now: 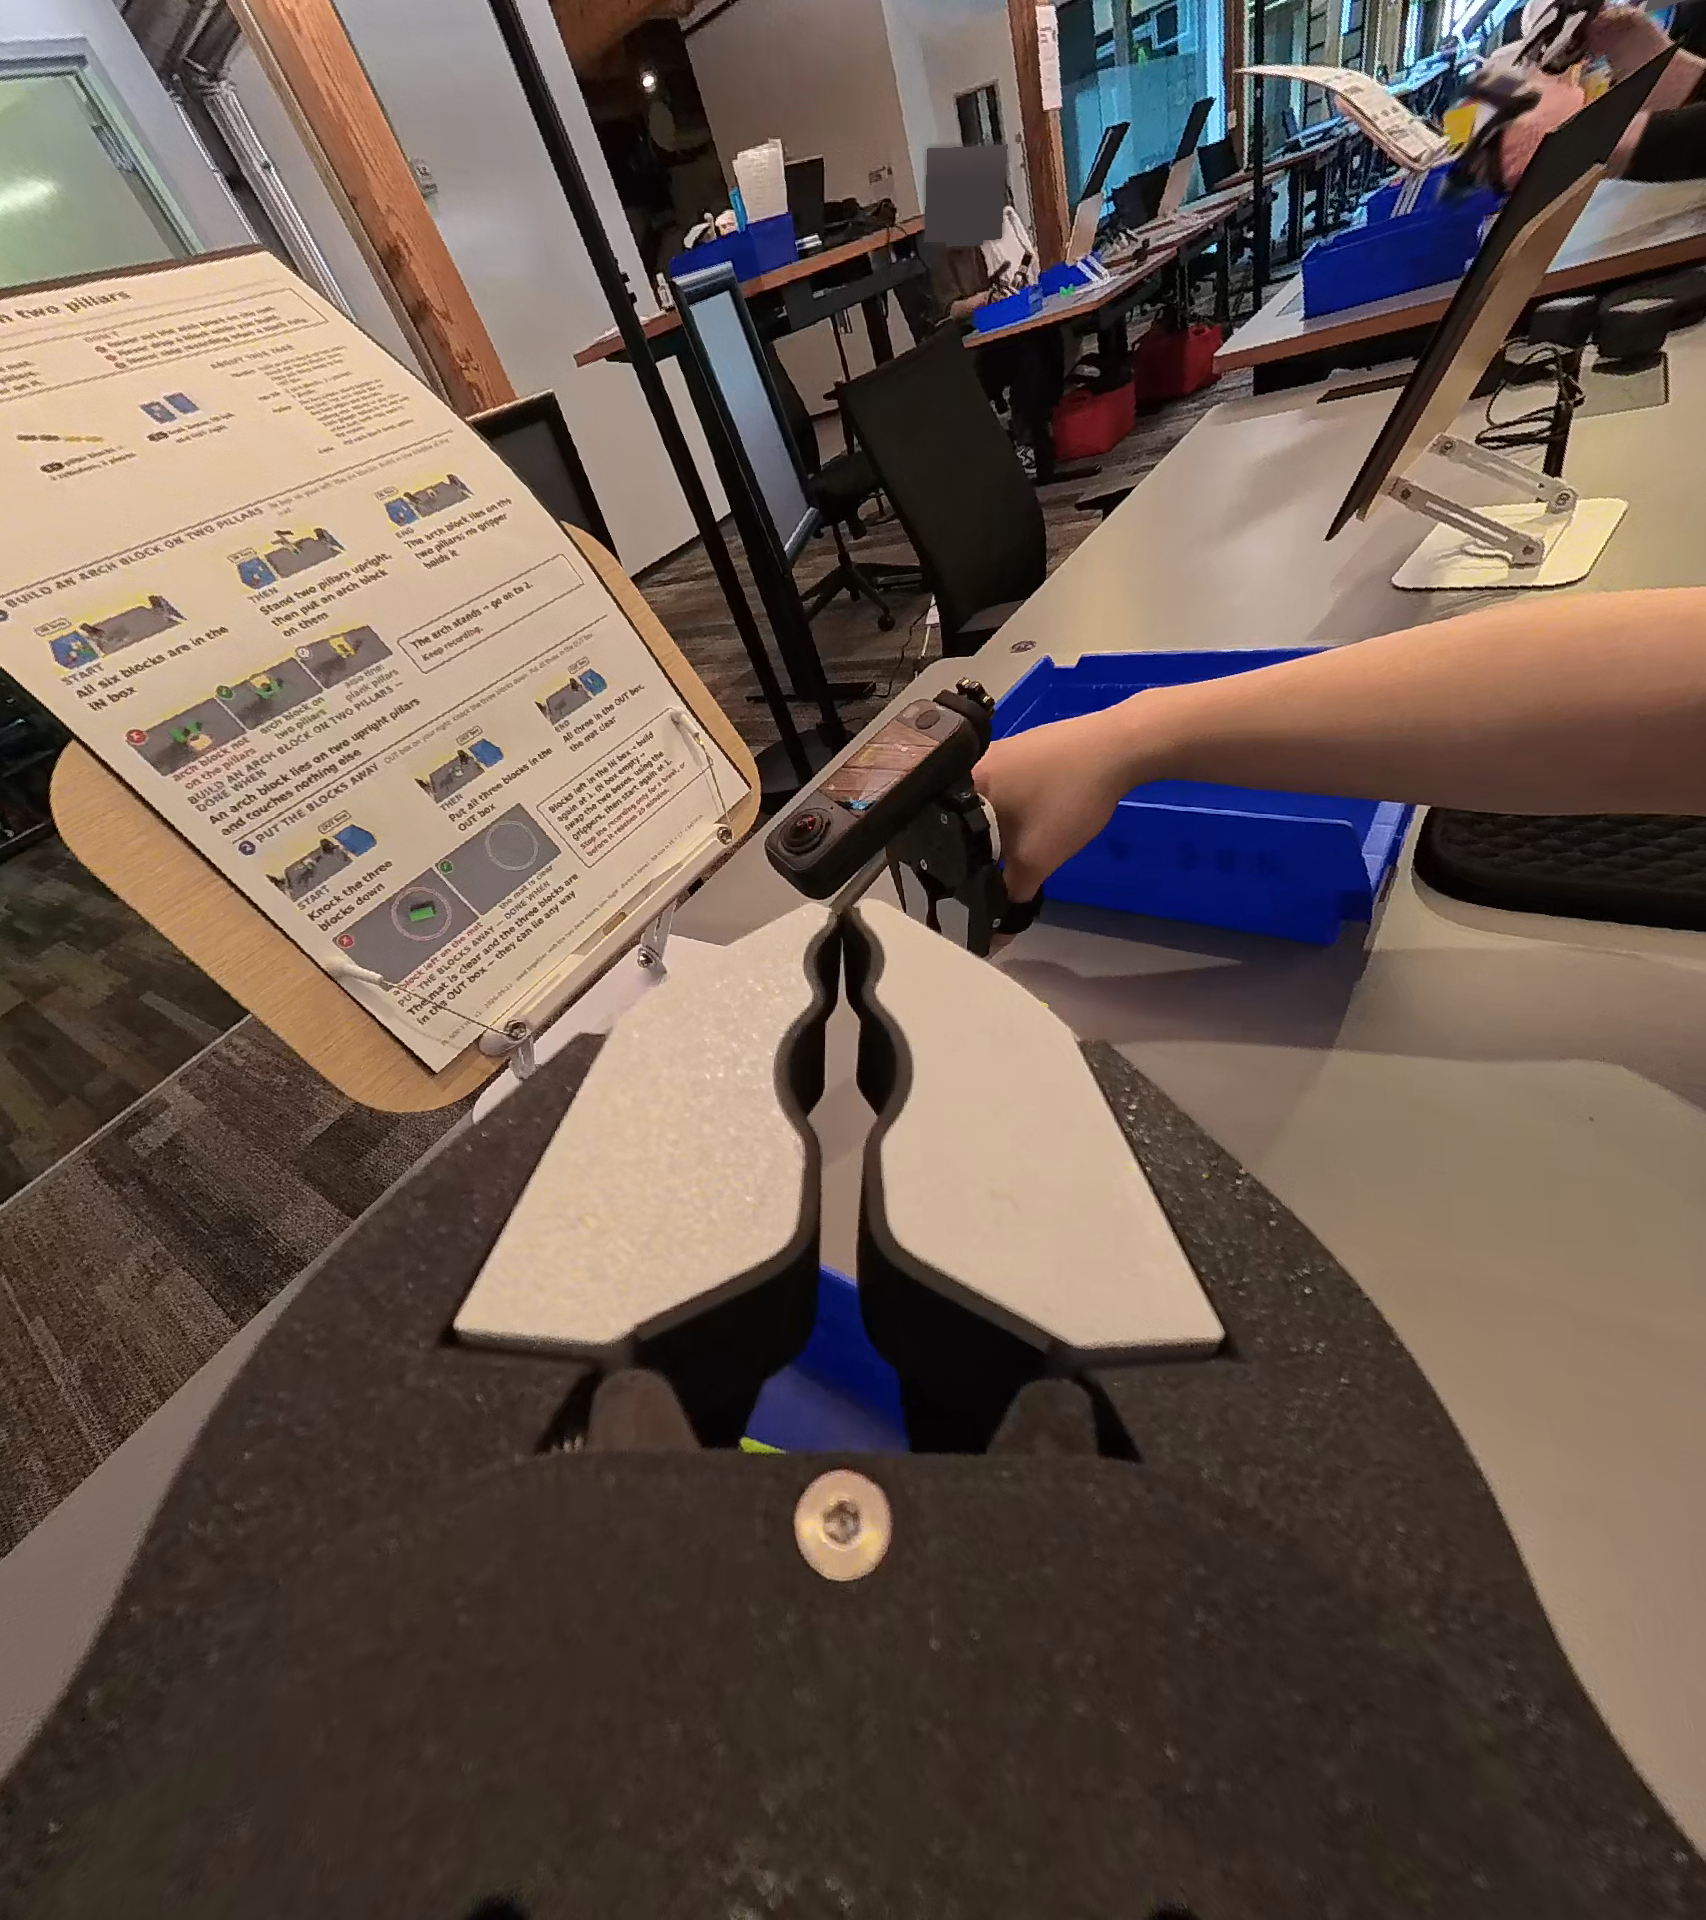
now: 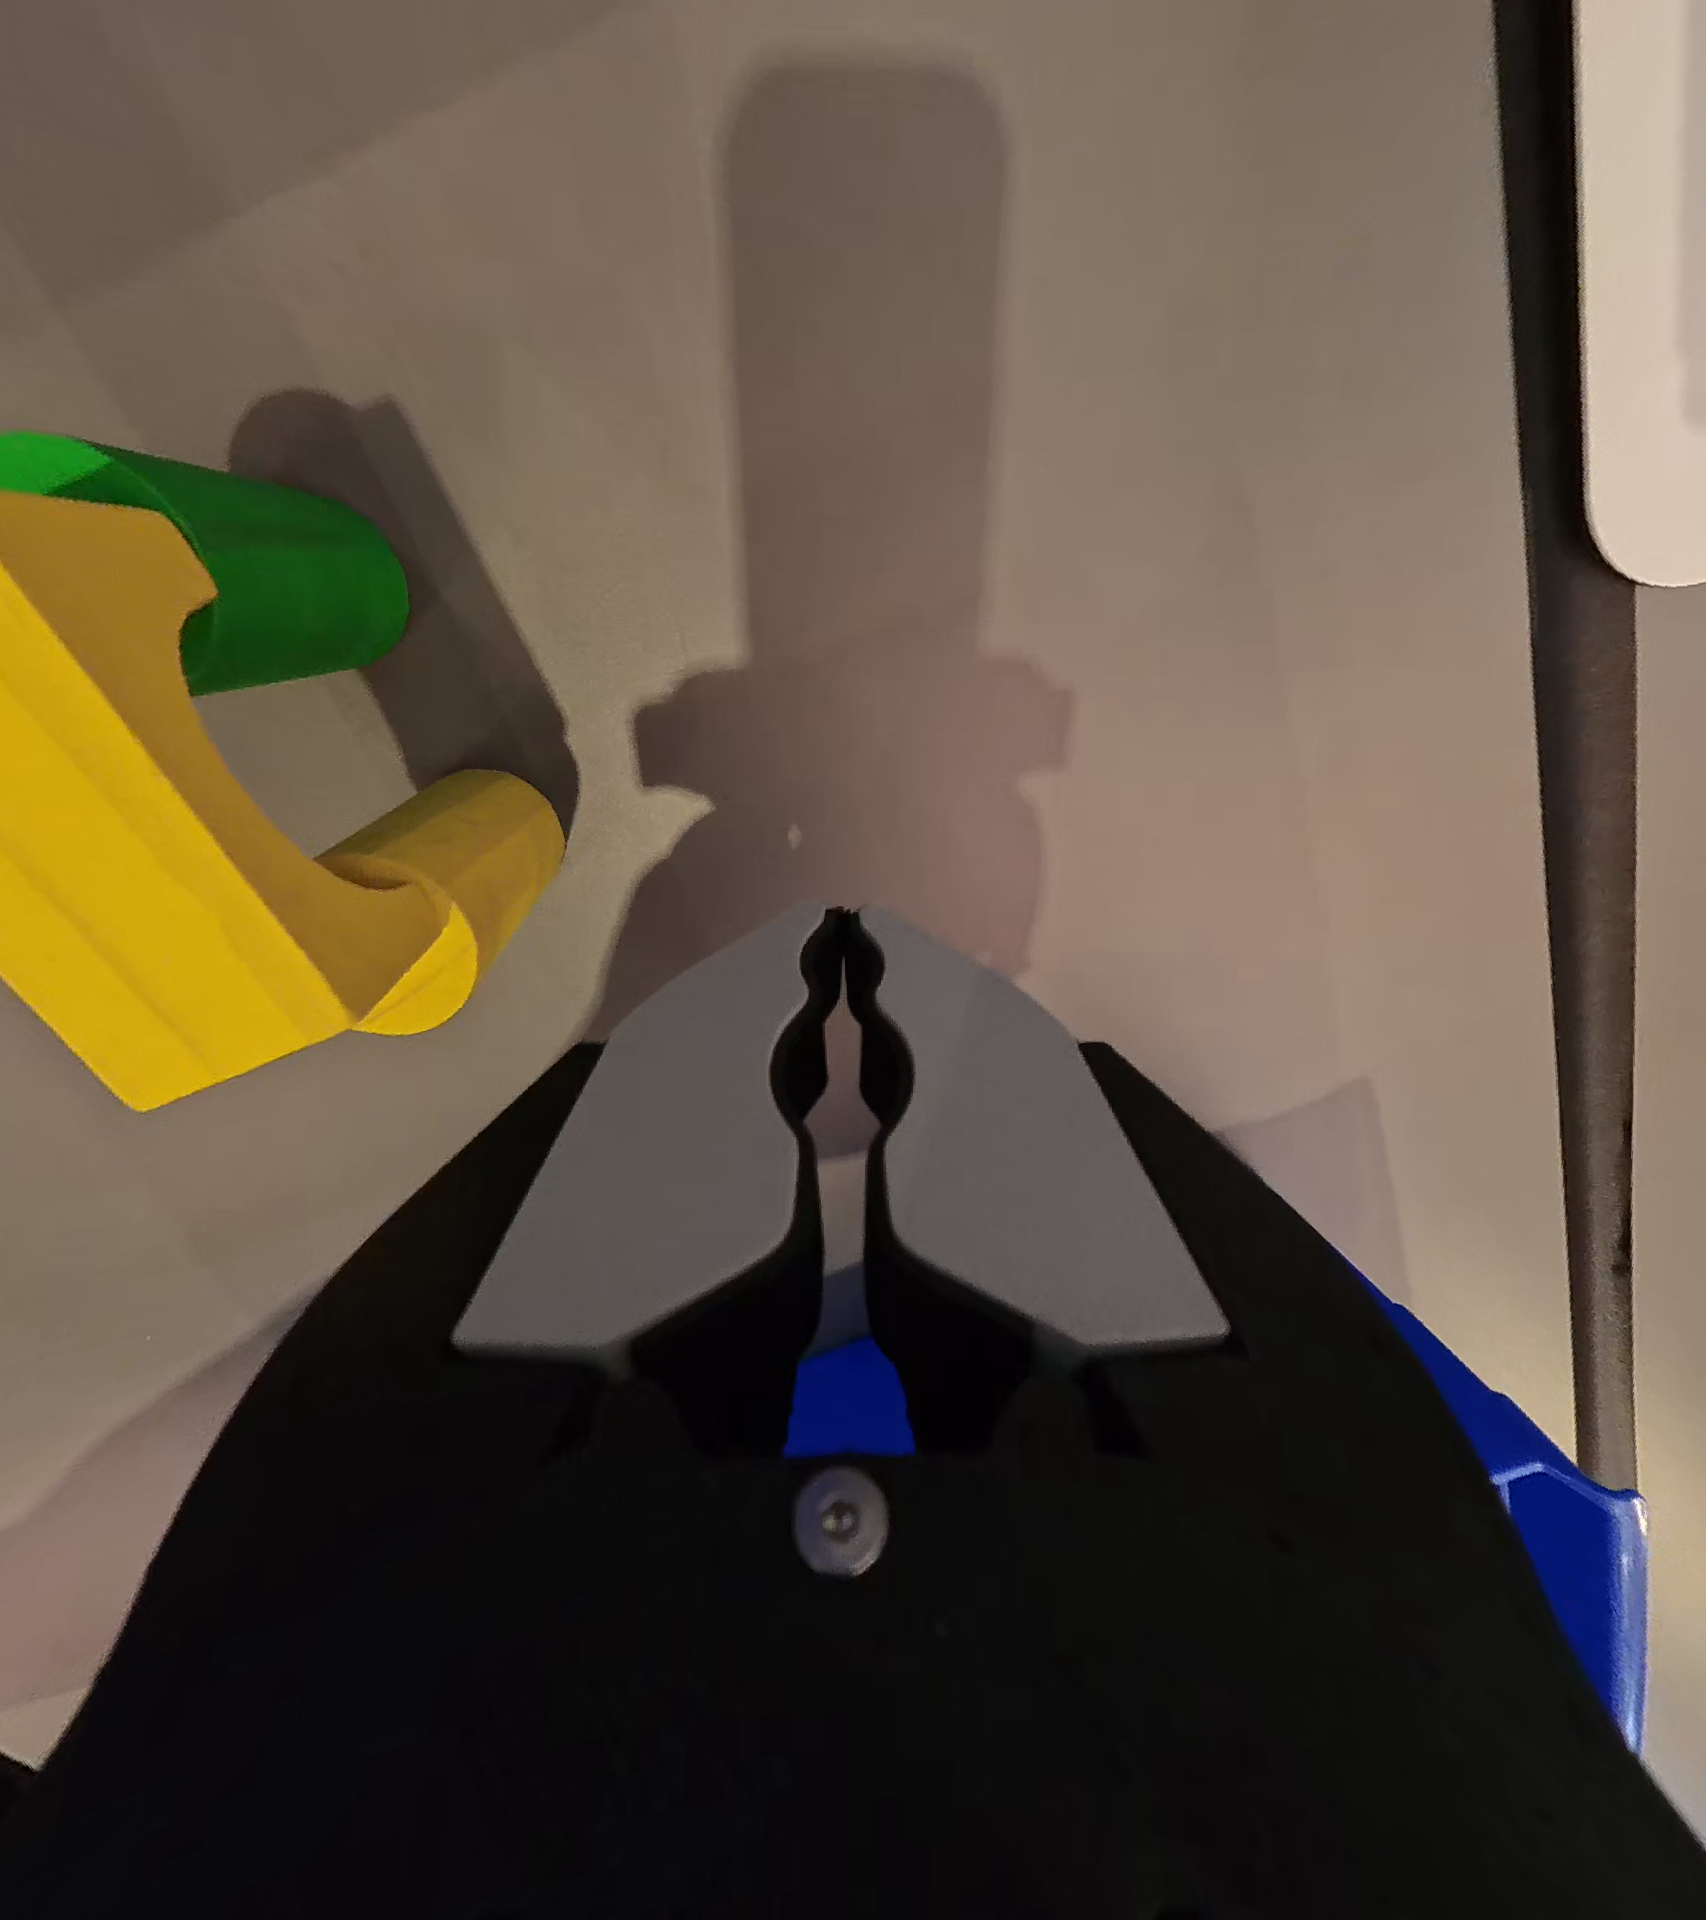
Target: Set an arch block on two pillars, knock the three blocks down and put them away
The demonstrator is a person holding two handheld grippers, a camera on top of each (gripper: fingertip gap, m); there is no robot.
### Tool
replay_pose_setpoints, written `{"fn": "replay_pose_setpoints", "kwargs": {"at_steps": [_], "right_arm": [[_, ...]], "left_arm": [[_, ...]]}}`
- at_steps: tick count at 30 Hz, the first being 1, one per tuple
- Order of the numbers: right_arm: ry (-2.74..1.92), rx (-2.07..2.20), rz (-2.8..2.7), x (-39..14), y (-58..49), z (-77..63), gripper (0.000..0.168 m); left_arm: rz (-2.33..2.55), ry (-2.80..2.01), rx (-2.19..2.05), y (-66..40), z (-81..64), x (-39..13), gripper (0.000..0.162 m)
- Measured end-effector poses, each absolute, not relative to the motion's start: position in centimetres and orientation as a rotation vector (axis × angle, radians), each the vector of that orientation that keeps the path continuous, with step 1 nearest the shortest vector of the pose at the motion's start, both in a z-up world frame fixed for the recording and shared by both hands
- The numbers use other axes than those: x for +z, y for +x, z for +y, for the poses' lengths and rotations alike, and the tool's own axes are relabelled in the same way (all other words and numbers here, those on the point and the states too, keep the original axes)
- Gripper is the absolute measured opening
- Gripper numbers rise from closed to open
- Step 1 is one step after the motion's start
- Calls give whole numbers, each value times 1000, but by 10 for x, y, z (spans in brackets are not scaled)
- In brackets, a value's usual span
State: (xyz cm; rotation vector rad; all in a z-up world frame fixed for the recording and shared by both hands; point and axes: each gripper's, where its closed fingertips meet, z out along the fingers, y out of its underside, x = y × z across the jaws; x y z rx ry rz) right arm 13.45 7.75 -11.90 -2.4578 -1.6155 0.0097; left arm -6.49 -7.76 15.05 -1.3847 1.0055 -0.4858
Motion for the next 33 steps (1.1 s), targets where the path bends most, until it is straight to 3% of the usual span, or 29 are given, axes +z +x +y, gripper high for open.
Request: {"fn": "replay_pose_setpoints", "kwargs": {"at_steps": [33], "right_arm": [[-2458,36,-1617,-121,131,74,1]], "left_arm": [[1040,-1417,-472,-62,-78,142,0]]}}
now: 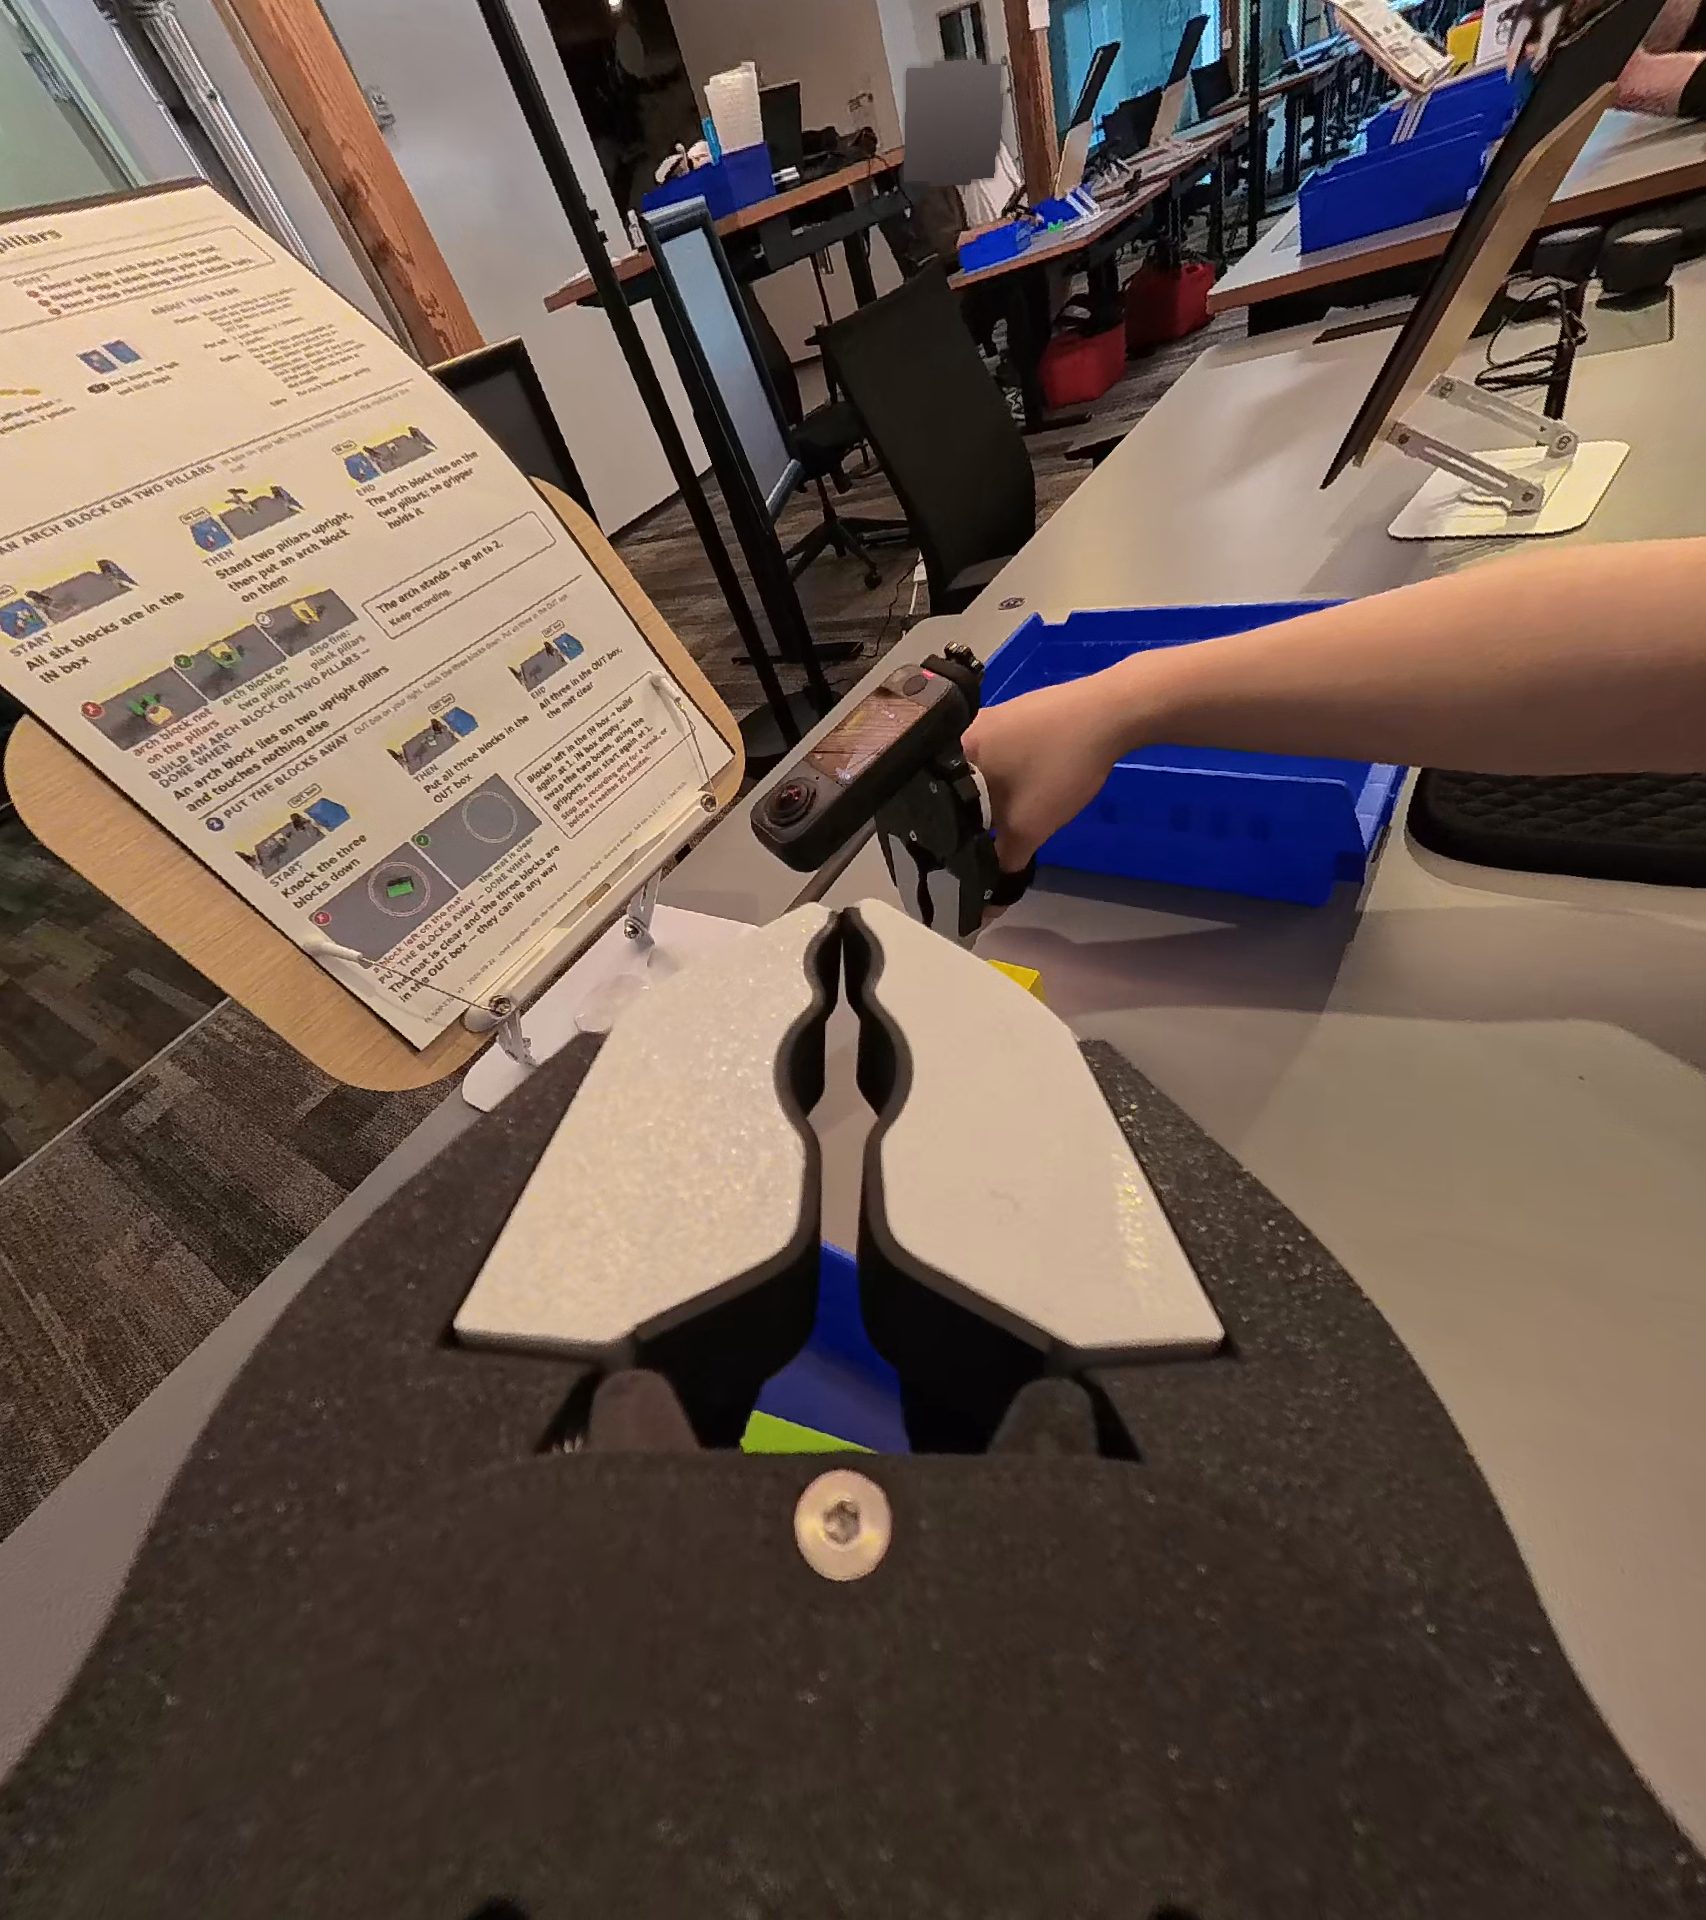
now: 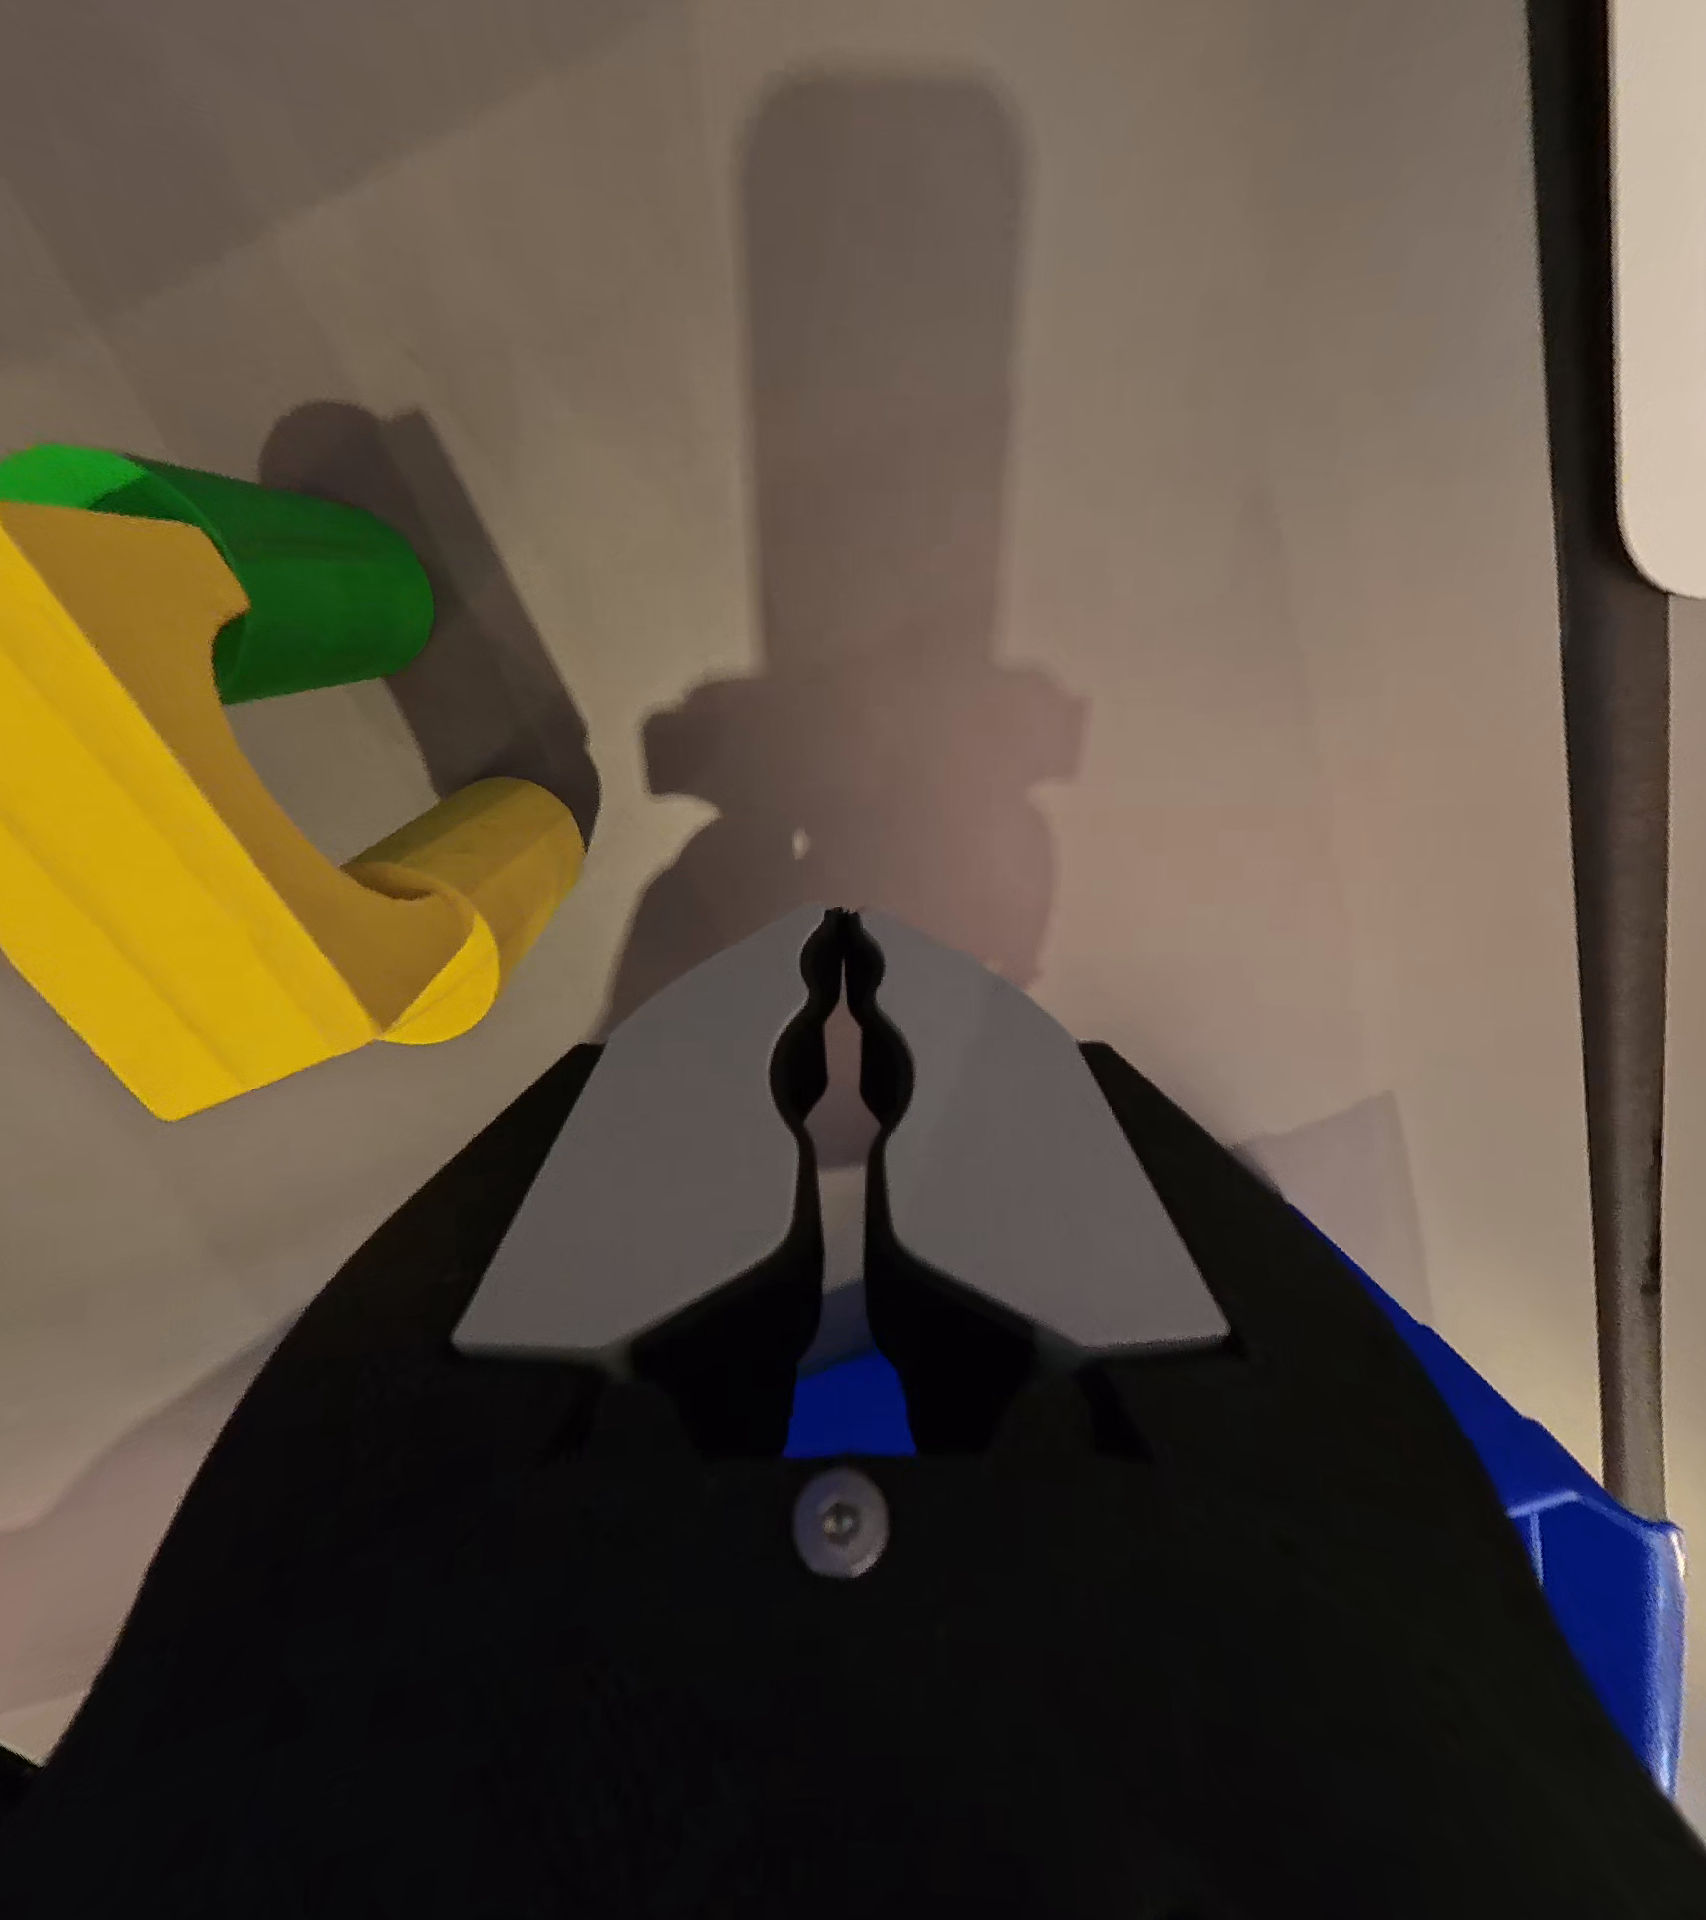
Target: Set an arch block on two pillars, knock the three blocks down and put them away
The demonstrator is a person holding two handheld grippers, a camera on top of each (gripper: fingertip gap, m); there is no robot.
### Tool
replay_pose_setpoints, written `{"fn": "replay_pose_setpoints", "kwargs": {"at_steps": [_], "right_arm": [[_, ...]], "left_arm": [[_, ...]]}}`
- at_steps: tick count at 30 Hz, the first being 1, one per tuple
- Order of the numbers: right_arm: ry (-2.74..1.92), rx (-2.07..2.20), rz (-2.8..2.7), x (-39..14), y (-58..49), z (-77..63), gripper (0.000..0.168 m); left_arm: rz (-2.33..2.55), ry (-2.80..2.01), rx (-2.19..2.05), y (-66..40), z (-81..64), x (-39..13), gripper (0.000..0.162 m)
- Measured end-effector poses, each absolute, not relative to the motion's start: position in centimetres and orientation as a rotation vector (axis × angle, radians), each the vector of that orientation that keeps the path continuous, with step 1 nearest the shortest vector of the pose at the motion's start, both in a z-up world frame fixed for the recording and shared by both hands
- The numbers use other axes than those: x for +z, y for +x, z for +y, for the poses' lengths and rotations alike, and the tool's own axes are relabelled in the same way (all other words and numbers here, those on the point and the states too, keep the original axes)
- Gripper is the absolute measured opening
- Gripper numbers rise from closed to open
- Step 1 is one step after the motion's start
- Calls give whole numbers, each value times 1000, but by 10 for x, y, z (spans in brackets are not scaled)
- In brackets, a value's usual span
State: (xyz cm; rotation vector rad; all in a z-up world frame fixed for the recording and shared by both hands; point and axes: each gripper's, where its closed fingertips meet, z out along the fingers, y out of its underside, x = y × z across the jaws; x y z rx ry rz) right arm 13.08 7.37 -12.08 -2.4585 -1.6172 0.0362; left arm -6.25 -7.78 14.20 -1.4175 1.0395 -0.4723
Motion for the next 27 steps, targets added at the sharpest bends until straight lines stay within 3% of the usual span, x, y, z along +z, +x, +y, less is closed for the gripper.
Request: {"fn": "replay_pose_setpoints", "kwargs": {"at_steps": [12,20,27], "right_arm": [[-2200,131,-2017,-123,56,-20,1],[-2050,95,-1745,-76,54,-4,1],[-2219,-44,-1667,-124,88,21,1]], "left_arm": [[1066,-1437,-469,-60,-78,137,0],[1060,-1435,-463,-62,-80,138,0],[1081,-1442,-451,-59,-81,135,0]]}}
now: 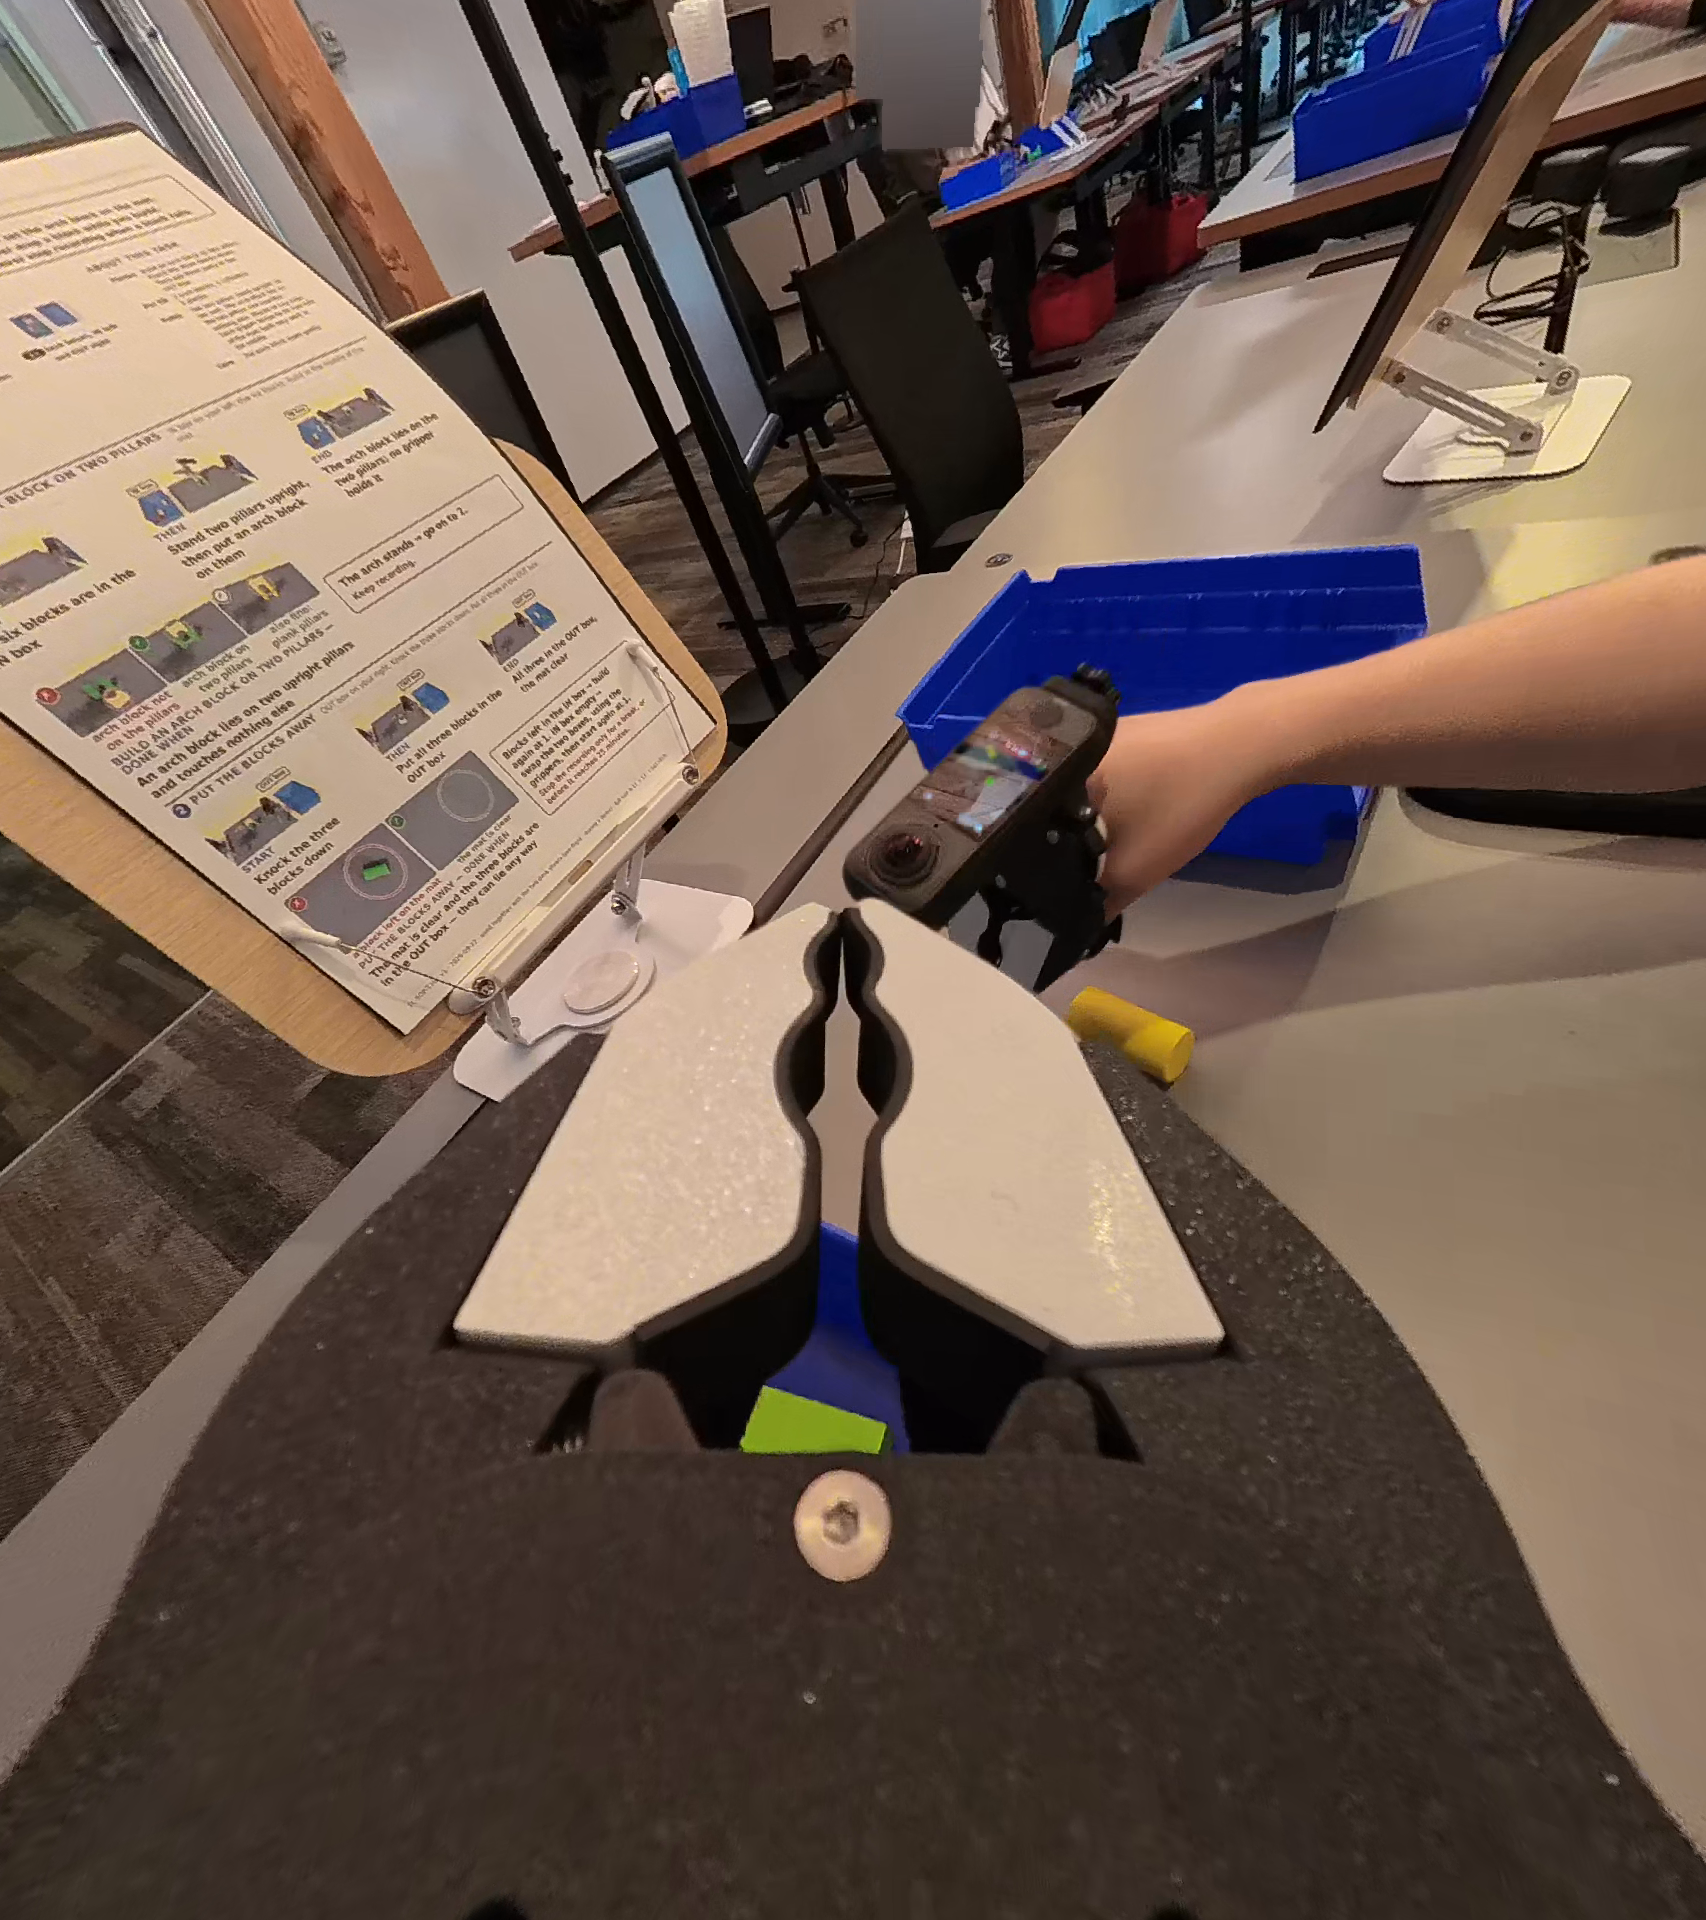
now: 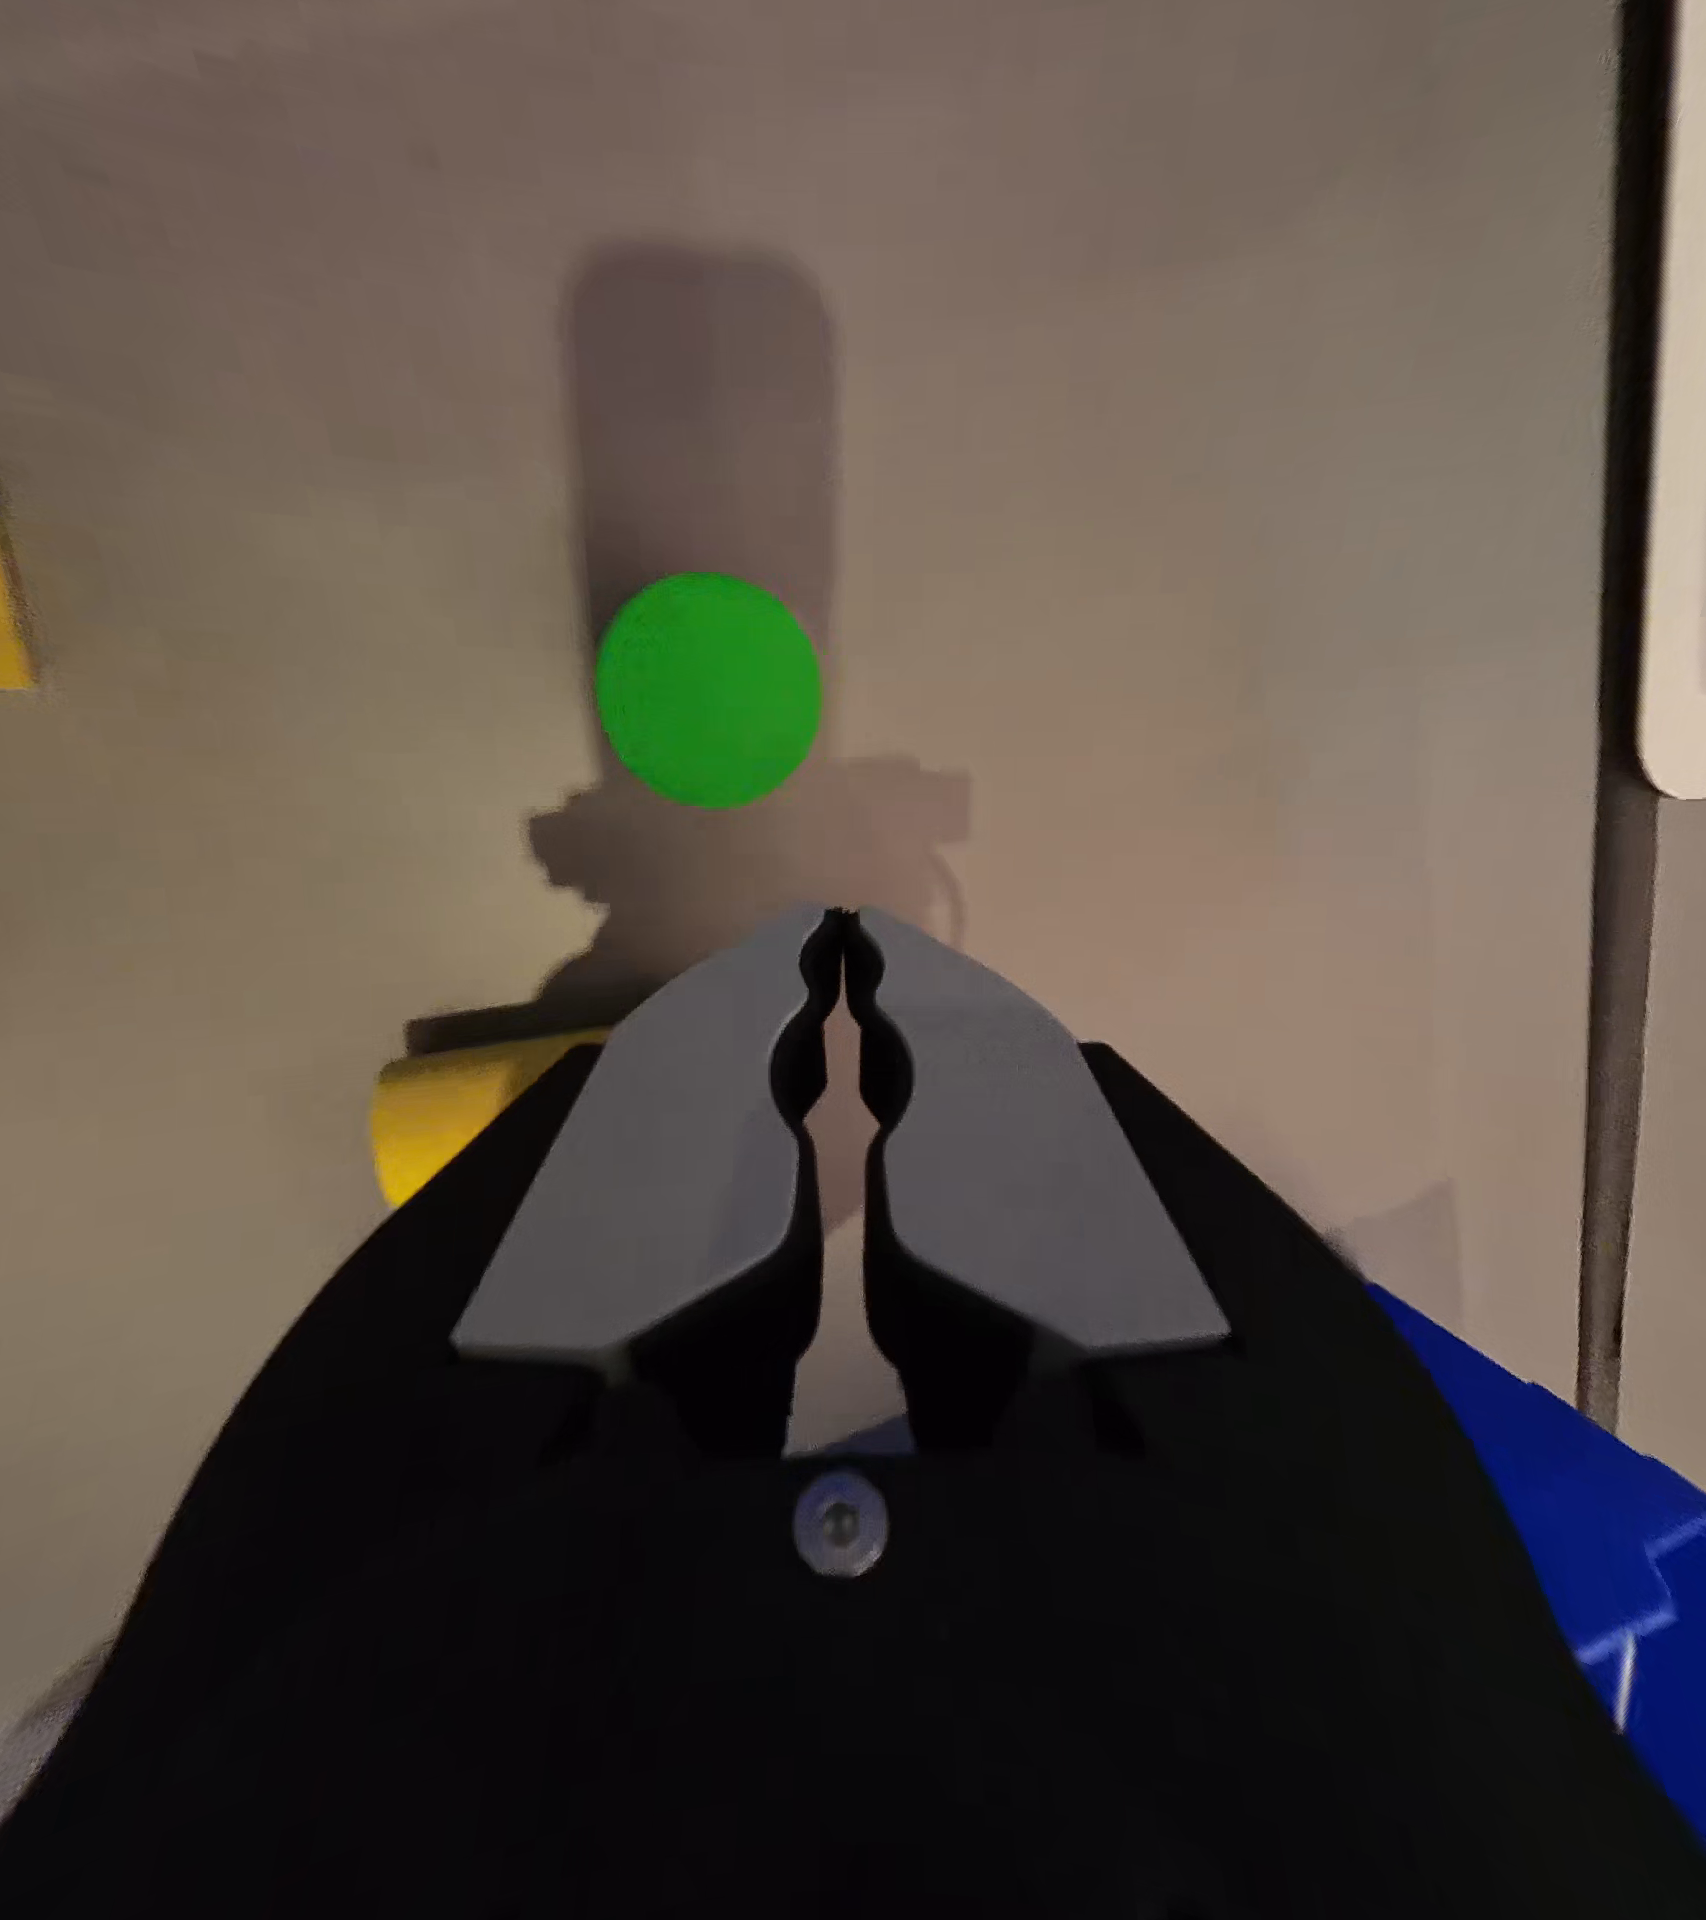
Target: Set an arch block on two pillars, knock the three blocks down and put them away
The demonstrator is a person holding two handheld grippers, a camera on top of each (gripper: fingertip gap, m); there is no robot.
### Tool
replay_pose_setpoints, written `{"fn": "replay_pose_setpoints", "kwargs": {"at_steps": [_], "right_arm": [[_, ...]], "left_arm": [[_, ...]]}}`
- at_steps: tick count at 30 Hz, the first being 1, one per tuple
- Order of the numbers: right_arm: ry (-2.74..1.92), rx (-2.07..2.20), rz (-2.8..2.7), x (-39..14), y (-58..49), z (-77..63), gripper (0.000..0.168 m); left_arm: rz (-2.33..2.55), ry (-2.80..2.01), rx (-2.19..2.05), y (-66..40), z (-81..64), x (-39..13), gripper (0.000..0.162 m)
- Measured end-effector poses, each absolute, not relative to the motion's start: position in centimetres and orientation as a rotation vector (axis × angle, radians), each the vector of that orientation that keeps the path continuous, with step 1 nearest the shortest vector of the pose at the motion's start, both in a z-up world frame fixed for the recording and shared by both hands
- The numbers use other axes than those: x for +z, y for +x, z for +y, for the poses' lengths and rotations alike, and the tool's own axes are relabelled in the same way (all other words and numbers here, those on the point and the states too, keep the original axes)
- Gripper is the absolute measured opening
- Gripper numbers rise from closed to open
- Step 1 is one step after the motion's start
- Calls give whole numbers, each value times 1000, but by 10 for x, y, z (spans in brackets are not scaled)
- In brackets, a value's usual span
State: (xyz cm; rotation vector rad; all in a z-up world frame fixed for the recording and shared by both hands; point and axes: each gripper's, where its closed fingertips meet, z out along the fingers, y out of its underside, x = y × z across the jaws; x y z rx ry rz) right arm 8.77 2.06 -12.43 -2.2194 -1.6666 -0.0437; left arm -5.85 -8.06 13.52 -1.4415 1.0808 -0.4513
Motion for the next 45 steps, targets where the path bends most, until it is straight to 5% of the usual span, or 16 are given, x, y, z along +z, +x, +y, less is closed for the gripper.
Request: {"fn": "replay_pose_setpoints", "kwargs": {"at_steps": [13,20,23,25,37,45], "right_arm": [[-1974,97,-1694,-91,26,6,1],[-2181,165,-1397,-79,91,-22,2],[-2307,71,-1317,-96,143,-43,43],[-2428,39,-1255,-111,171,-56,55],[-2913,-361,-916,-160,229,-73,36],[-2814,89,-1191,-160,153,-89,34]], "left_arm": [[1098,-1467,-443,-58,-77,129,0],[1104,-1479,-424,-60,-78,127,0],[1112,-1473,-421,-59,-79,128,0],[1117,-1475,-427,-58,-80,127,0],[1156,-1466,-402,-52,-87,124,0],[1107,-1445,-411,-66,-87,133,0]]}}
